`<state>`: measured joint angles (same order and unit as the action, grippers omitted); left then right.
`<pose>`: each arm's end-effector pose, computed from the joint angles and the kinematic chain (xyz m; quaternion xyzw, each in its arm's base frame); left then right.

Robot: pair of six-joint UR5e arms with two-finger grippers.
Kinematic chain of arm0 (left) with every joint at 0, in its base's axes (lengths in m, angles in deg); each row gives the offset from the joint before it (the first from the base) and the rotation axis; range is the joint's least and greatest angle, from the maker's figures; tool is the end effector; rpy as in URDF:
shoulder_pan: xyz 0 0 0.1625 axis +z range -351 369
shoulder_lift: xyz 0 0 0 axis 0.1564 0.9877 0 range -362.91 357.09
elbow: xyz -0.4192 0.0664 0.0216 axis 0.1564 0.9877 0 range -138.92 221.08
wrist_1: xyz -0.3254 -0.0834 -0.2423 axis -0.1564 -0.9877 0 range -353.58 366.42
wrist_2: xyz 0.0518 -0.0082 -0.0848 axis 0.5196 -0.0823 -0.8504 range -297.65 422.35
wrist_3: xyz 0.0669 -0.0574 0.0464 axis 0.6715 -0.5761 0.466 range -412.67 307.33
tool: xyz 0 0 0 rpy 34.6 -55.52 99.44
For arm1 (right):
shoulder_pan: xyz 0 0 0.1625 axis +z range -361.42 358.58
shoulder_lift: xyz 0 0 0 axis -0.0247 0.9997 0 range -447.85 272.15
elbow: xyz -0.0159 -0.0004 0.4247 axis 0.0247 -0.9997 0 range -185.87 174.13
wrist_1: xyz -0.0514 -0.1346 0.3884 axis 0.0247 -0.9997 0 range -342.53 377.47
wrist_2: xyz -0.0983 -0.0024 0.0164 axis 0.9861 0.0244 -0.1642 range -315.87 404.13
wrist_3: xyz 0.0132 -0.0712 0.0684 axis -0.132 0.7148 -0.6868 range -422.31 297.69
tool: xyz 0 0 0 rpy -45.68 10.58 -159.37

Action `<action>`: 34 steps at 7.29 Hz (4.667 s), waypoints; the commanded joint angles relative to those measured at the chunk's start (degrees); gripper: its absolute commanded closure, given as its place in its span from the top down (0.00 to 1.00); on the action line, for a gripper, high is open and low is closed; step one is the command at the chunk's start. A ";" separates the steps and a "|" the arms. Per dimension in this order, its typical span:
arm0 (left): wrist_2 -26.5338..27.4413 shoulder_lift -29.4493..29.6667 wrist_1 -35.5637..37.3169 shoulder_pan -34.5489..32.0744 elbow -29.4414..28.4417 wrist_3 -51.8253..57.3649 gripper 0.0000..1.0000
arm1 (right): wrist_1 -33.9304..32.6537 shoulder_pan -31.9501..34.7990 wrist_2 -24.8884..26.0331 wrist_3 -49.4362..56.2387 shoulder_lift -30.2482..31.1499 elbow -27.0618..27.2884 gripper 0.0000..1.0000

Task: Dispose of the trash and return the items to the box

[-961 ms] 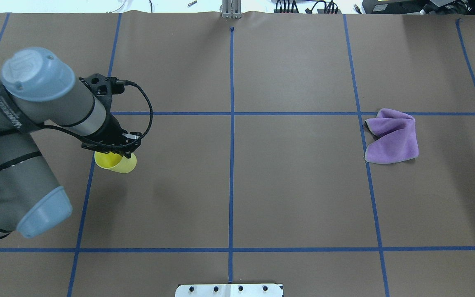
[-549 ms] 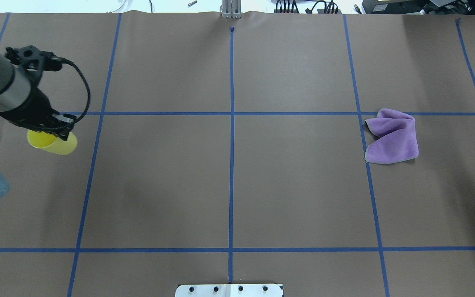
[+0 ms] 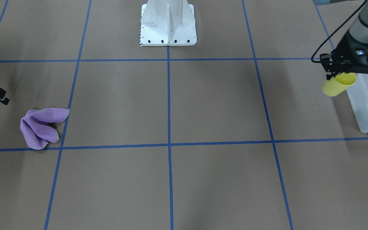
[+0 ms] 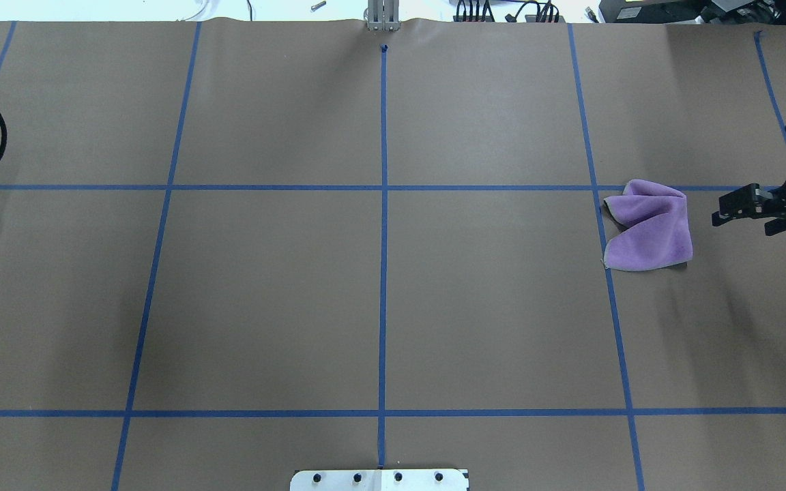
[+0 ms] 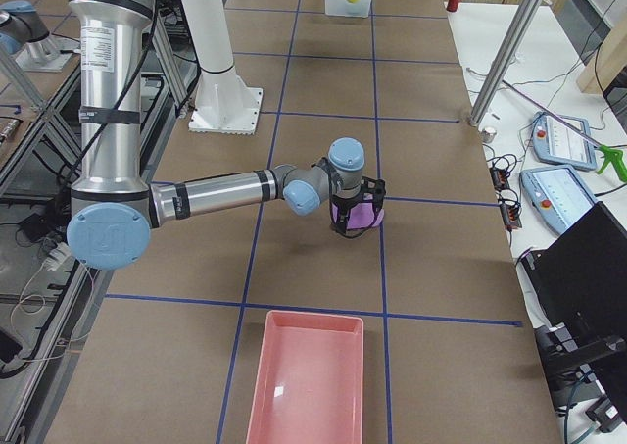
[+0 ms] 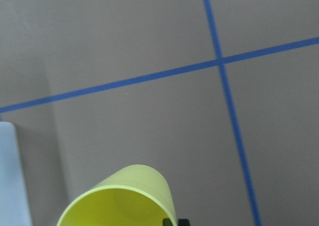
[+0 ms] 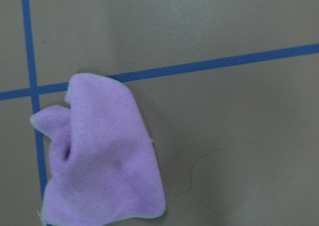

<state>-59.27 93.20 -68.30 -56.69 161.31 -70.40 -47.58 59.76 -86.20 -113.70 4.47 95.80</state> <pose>0.1257 -0.4750 0.3959 0.0681 0.3131 0.1041 0.9415 -0.1783 -0.4668 0.5301 -0.0004 -0.4303 0.0758 0.8995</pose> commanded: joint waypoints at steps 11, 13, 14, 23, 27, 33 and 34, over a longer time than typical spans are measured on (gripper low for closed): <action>-0.10 -11.92 -20.05 -20.93 -22.60 35.08 0.00 | -12.05 -1.06 4.03 -2.95 -9.08 6.21 0.00; -2.11 -11.13 -27.79 -22.46 -33.60 39.17 0.00 | -22.01 2.62 3.94 3.10 -8.66 14.04 0.00; -3.78 -11.04 -35.33 -22.55 -40.18 38.83 0.00 | -27.19 4.90 3.77 8.26 -7.26 17.82 0.00; -6.94 -3.50 -42.88 -22.47 -54.40 36.45 0.83 | -46.31 27.22 0.60 50.62 6.87 24.10 0.00; -11.53 1.52 -35.33 -22.47 -49.67 27.50 0.94 | -45.79 40.23 1.91 74.54 9.81 7.97 0.00; -11.70 3.72 -30.22 -22.38 -46.67 25.55 0.96 | -26.01 43.41 7.19 79.07 6.49 -13.67 0.00; -11.79 3.81 -30.22 -22.38 -46.67 25.55 0.96 | -25.40 44.46 7.19 79.16 4.46 -18.04 0.00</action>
<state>-71.00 96.92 -98.56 -79.07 114.60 -44.85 -74.75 103.15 -79.05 -34.63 11.41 82.83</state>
